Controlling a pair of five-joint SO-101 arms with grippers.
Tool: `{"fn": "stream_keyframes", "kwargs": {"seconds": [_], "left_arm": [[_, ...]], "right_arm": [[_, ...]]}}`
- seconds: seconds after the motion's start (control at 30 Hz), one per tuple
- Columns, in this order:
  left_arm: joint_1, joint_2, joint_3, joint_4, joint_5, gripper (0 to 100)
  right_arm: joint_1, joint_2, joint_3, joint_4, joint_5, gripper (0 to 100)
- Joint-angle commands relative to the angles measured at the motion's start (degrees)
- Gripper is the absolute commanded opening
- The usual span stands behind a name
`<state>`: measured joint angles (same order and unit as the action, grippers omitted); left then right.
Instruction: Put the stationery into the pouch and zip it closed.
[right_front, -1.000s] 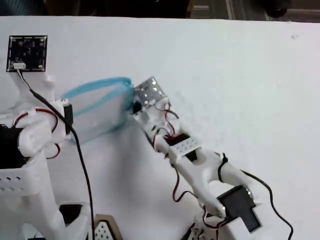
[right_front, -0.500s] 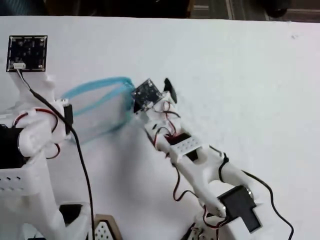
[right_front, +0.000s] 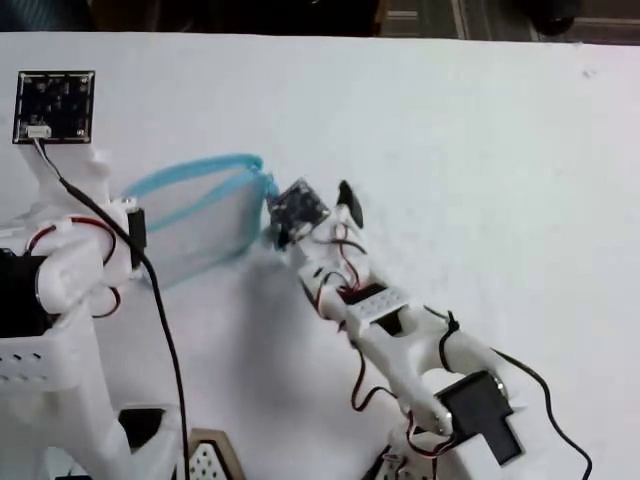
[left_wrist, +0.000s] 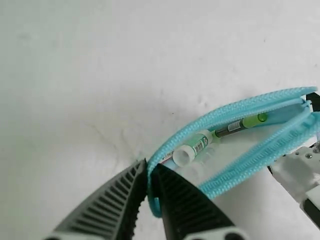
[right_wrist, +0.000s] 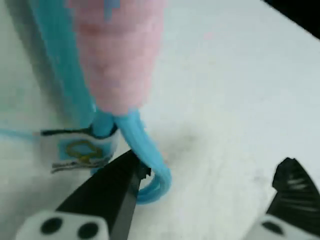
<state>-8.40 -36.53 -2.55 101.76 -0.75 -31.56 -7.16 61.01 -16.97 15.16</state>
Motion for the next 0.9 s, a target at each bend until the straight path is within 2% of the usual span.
{"fn": "stream_keyframes", "kwargs": {"seconds": [0.0, 0.13, 0.2, 0.27, 0.37, 0.4, 0.5, 0.63, 0.87], "left_arm": [[-0.31, -0.13, -1.05, -0.26, -0.53, 2], [-0.31, -0.13, -1.05, -0.26, -0.53, 2], [-0.31, -0.13, -1.05, -0.26, -0.53, 2], [-0.31, -0.13, -1.05, -0.26, -0.53, 2], [-0.31, -0.13, -1.05, -0.26, -0.53, 2], [-0.31, -0.13, -1.05, -0.26, -0.53, 2], [-0.31, -0.13, -1.05, -0.26, -0.53, 2], [-0.31, -0.13, -1.05, -0.26, -0.53, 2], [-0.31, -0.13, -1.05, -0.26, -0.53, 2]], "right_arm": [[-1.19, 0.57, -3.25, -7.96, -4.40, 37.7], [-1.10, 5.23, -6.68, -14.29, -4.57, 37.5], [-0.75, 7.34, -8.09, -16.92, -4.22, 34.4], [-0.31, 8.57, -8.79, -19.47, -3.16, 25.2], [-0.13, 8.75, -8.53, -22.81, 0.35, 3.5], [-0.04, 8.75, -8.44, -23.52, 1.76, 0.2], [0.48, 8.66, -7.12, -25.80, 3.69, 8.4], [2.15, 6.64, -2.99, -31.25, 3.78, 1.5], [5.41, -6.64, 8.00, -33.01, 3.43, 1.6]]}}
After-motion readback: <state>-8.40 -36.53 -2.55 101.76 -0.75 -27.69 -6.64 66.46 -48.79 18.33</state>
